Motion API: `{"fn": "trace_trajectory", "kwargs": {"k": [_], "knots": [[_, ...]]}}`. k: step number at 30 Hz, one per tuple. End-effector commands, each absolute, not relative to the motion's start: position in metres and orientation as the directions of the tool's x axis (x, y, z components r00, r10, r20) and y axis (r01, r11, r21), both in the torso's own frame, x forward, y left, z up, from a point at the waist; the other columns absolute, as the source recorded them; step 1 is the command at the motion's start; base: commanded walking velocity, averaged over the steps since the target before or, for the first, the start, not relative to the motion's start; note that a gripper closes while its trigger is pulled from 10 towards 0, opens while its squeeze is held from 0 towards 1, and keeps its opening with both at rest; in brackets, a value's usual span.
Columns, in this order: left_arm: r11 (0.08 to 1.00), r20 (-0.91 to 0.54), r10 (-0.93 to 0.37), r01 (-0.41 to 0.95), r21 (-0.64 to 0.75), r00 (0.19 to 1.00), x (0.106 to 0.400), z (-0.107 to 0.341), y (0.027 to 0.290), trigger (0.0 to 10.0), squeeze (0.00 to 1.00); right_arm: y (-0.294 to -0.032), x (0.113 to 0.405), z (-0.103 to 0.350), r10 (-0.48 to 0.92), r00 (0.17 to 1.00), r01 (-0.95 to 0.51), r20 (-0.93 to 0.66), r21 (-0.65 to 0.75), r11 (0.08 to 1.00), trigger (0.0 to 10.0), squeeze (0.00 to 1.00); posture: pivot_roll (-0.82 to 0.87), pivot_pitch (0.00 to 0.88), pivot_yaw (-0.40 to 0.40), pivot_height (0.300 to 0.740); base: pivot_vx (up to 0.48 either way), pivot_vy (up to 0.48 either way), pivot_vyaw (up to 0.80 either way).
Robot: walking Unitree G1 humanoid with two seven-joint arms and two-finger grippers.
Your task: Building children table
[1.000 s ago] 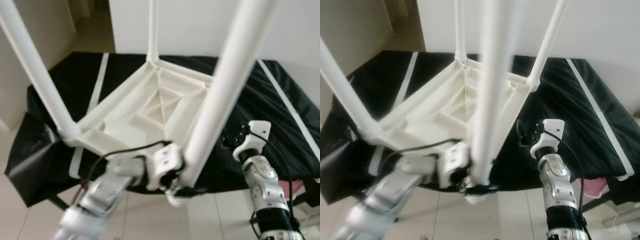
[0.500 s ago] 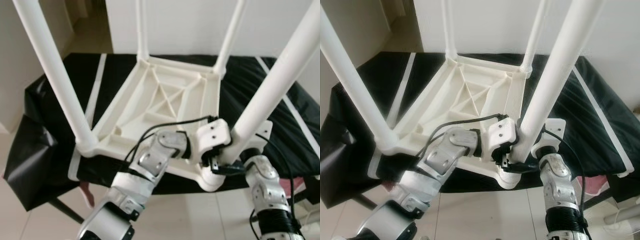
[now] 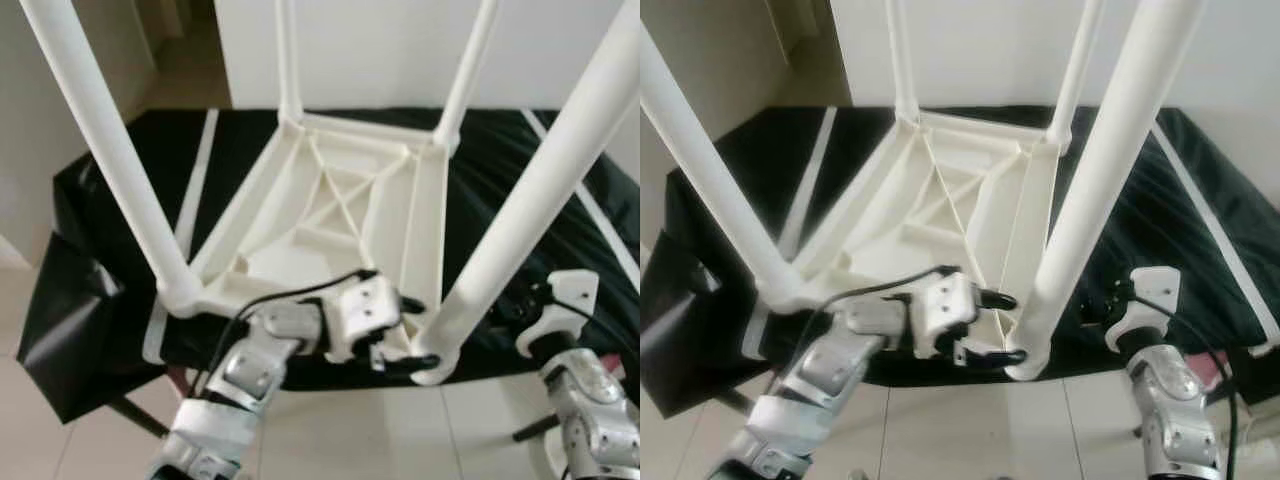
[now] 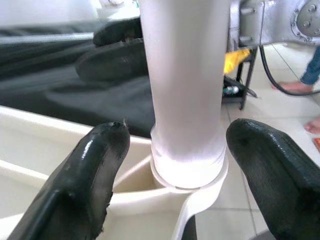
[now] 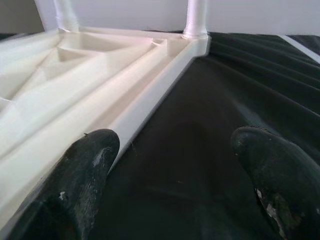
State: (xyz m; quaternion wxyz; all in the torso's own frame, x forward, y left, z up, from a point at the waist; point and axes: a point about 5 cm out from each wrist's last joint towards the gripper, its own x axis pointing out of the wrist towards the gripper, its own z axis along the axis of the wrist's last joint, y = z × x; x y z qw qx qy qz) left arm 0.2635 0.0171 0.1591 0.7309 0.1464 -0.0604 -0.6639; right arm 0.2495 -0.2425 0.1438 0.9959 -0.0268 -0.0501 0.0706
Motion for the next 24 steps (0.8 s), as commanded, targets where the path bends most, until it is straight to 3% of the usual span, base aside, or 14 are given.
{"fn": "trace_trajectory", "kwargs": {"k": [1,3,6,10,14,16,18,19,23,24], "knots": [[0.17,-0.092,-0.975,0.945,0.281,0.203,0.266,0.156,0.032,10.0,0.0,-0.244,0.243,0.145,0.185,0.98,-0.18,0.075,-0.069,0.981,10.0,0.0,-0.08,0.063,0.019,0.74,0.0,0.0,0.0],[0.17,-0.092,-0.975,0.945,0.281,0.203,0.266,0.156,0.032,10.0,0.0,-0.244,0.243,0.145,0.185,0.98,-0.18,0.075,-0.069,0.981,10.0,0.0,-0.08,0.063,0.019,0.74,0.0,0.0,0.0],[0.161,-0.173,-0.96,0.94,0.301,0.22,0.261,0.147,0.074,10.0,0.0,-0.252,0.229,0.148,0.314,0.949,-0.311,0.008,-0.113,0.944,10.0,0.0,-0.05,0.06,0.015,0.74,0.0,0.0,0.0],[0.183,-0.212,-0.943,0.931,0.317,0.258,0.262,0.145,0.091,10.0,0.0,-0.255,0.224,0.148,0.362,0.932,-0.363,-0.032,-0.128,0.923,10.0,0.0,-0.04,0.061,0.012,0.74,0.0,0.0,0.0],[0.185,-0.306,-0.902,0.914,0.362,0.304,0.264,0.142,0.124,10.0,0.0,-0.249,0.203,0.151,0.546,0.823,-0.564,-0.153,-0.112,0.818,10.0,0.0,-0.04,0.066,0.016,0.74,0.0,0.0,0.0],[0.185,-0.306,-0.902,0.914,0.362,0.304,0.264,0.142,0.124,10.0,0.0,-0.249,0.203,0.151,0.546,0.823,-0.564,-0.153,-0.112,0.818,10.0,0.0,-0.04,0.066,0.016,0.74,0.0,0.0,0.0],[0.208,-0.346,-0.872,0.902,0.378,0.346,0.269,0.14,0.138,10.0,0.0,-0.243,0.19,0.152,0.66,0.712,-0.692,-0.24,-0.082,0.717,10.0,0.0,-0.04,0.064,0.021,0.74,0.0,0.0,0.0],[0.208,-0.346,-0.872,0.902,0.378,0.346,0.269,0.14,0.138,10.0,0.0,-0.243,0.19,0.152,0.66,0.712,-0.692,-0.24,-0.082,0.717,10.0,0.0,-0.04,0.064,0.021,0.74,0.0,0.0,0.0],[0.228,-0.437,-0.79,0.868,0.442,0.43,0.284,0.131,0.155,10.0,0.0,-0.228,0.17,0.156,0.818,0.454,-0.873,-0.353,0.007,0.488,10.0,0.0,-0.04,0.061,0.022,0.74,0.0,0.0,0.0],[0.228,-0.437,-0.79,0.868,0.442,0.43,0.284,0.131,0.155,10.0,0.0,-0.228,0.17,0.156,0.818,0.454,-0.873,-0.353,0.007,0.488,10.0,0.0,-0.04,0.061,0.022,0.74,0.0,0.0,0.0]]}}
